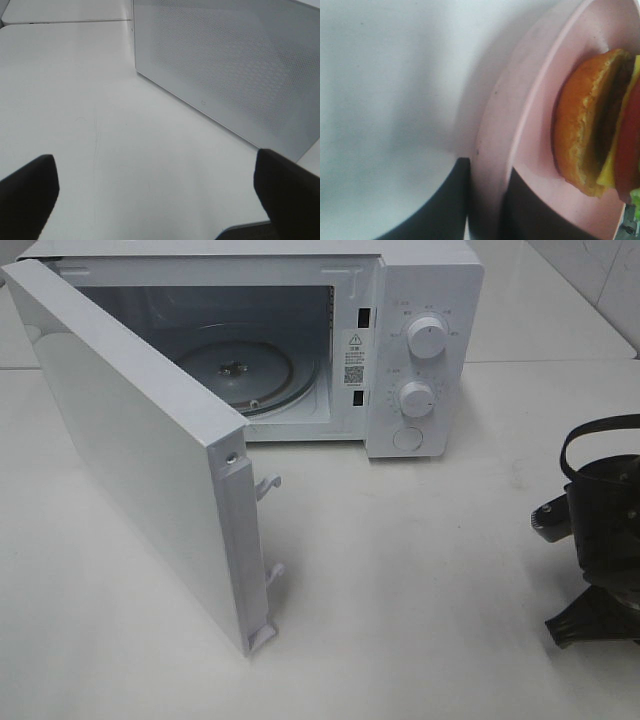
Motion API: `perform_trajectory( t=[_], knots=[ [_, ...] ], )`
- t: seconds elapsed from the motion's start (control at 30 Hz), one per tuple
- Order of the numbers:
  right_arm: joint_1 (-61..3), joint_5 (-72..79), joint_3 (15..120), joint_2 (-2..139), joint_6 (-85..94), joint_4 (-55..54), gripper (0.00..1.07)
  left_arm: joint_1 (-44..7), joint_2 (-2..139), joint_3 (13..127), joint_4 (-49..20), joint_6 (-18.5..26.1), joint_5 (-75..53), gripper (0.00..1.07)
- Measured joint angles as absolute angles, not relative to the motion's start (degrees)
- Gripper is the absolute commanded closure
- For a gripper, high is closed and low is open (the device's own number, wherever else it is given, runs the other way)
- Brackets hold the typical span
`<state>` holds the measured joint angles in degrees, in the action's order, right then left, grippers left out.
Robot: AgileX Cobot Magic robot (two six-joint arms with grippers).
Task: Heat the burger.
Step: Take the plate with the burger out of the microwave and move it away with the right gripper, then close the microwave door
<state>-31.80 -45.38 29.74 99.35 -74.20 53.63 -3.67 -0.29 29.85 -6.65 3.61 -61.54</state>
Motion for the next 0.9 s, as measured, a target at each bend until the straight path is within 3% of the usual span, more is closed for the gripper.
perform_trajectory(
  t=[0.1, 0.27, 0.4, 0.9],
  knots=[
    [-31.8, -45.21, 29.74, 99.35, -74.2, 53.63, 0.88, -3.67, -0.29, 29.85, -6.65, 3.61, -61.54, 0.09],
    [-31.8, -45.84, 29.79, 99.35, -73.97, 53.8, 0.68, -3.67, -0.29, 29.85, -6.65, 3.61, -61.54, 0.09],
    [-31.8, -45.61, 29.79, 99.35, -71.85, 51.62, 0.62, -3.67, -0.29, 29.85, -6.65, 3.61, -61.54, 0.09],
    [-31.8, -42.34, 29.68, 83.88, -58.61, 43.95, 0.61, -3.67, -0.29, 29.85, -6.65, 3.61, -61.54, 0.09]
  ],
)
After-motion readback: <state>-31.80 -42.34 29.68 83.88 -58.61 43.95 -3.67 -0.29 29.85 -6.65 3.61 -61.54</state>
